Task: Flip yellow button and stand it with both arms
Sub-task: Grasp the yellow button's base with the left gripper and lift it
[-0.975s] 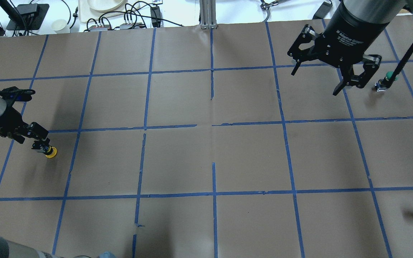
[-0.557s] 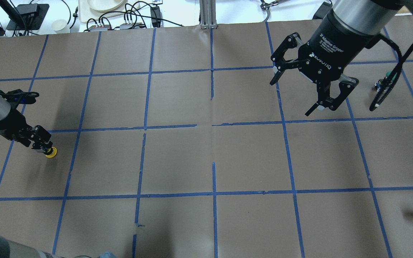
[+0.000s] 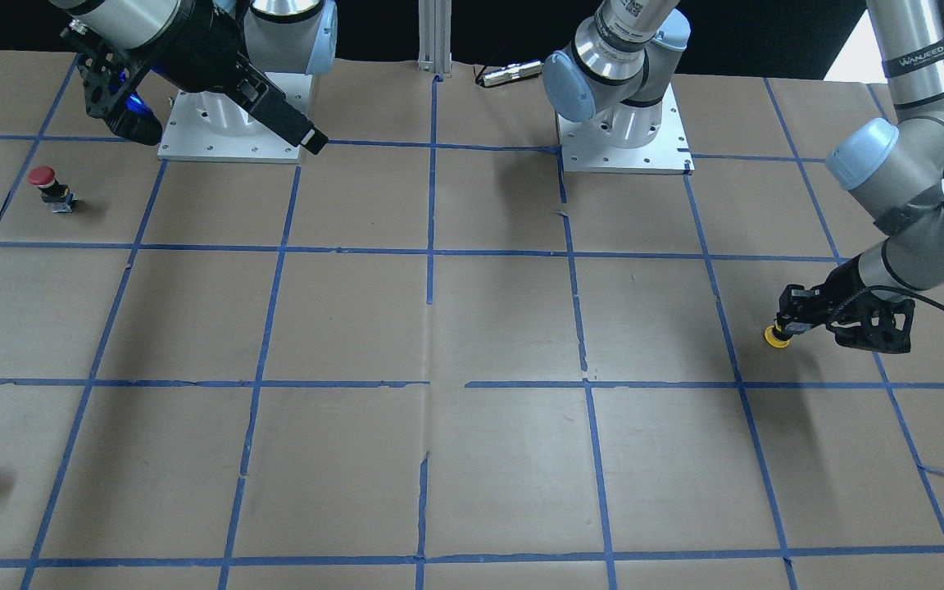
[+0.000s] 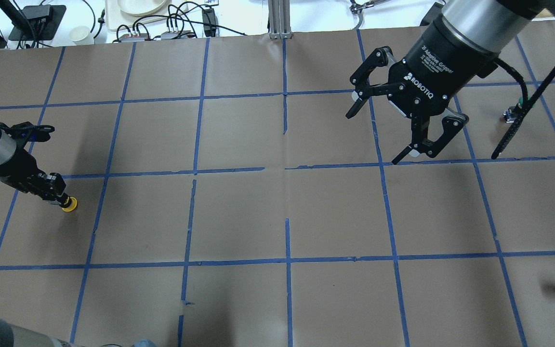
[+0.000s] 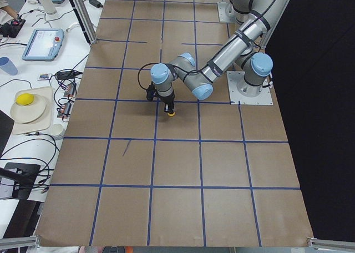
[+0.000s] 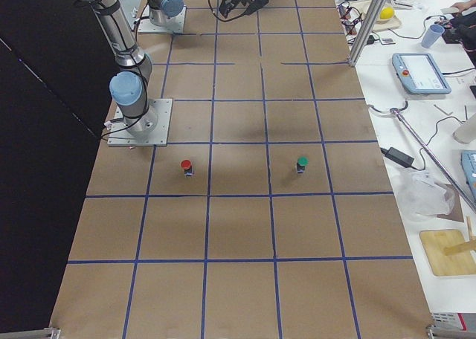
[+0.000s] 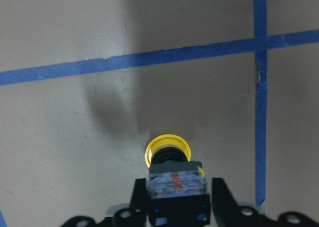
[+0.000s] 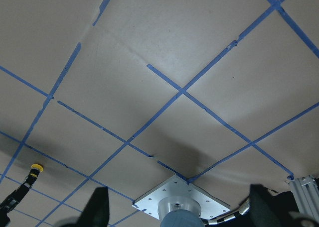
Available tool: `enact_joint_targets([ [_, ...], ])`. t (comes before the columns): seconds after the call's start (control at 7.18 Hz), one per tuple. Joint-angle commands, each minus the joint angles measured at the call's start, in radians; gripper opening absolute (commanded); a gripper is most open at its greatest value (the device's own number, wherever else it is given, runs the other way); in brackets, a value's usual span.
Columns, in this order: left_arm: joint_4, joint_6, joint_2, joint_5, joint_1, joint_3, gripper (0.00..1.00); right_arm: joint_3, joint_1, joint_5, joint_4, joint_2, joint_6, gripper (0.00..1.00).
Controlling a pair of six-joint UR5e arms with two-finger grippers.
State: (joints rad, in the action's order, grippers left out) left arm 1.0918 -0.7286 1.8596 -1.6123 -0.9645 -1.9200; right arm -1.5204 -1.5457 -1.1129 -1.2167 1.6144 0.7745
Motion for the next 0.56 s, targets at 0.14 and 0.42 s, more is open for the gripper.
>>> enact_joint_targets([
  [0.14,0.307,0.044,-0.118,0.165,-0.123,0.059,0.21,0.0,0.01,0.005,0.006,0.004,0.002,1.0],
  [0.42,0.484,0.048,-0.152,0.48,-0.206,0.061,0.21,-0.003,0.01,0.007,0.005,0.012,0.0,1.0],
])
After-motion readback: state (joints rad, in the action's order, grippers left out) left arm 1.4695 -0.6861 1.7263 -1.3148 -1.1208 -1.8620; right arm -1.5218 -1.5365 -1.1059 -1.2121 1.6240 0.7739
